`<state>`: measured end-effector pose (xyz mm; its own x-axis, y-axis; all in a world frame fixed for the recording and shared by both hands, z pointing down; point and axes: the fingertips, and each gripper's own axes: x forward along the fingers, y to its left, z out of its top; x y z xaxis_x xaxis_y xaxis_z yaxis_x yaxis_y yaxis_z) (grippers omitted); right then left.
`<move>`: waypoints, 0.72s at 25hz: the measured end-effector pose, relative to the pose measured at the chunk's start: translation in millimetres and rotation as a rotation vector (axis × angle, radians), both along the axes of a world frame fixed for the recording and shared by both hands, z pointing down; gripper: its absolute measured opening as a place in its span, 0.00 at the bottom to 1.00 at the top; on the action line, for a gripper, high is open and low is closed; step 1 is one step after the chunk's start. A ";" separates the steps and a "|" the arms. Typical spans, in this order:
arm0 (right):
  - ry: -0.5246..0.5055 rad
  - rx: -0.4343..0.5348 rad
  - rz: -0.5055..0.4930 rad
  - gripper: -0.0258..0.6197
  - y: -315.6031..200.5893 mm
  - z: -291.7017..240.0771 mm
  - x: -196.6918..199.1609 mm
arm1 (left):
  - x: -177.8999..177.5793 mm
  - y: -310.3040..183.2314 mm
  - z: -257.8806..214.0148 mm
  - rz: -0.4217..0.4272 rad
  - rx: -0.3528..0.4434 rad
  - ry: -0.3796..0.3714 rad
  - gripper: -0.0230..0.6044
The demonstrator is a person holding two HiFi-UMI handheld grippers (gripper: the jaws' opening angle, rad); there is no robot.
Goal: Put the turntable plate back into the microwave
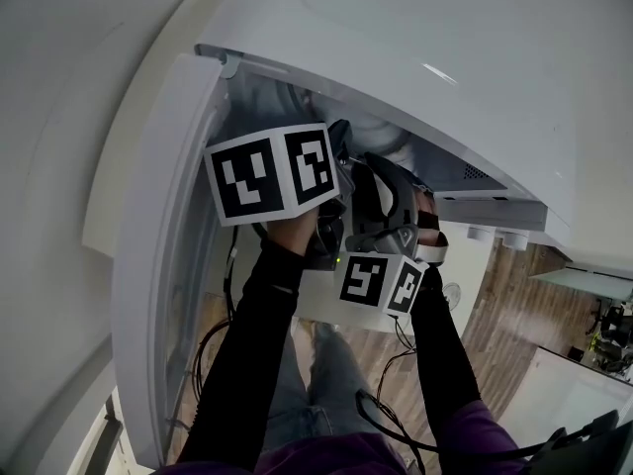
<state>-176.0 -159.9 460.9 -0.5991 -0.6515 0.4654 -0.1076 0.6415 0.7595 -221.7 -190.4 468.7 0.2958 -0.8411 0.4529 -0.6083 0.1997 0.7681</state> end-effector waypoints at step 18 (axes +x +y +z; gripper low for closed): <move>0.050 -0.062 0.007 0.13 -5.3 8.8 2.0 | 0.9 43.4 -5.9 0.000 -0.005 -0.132 0.29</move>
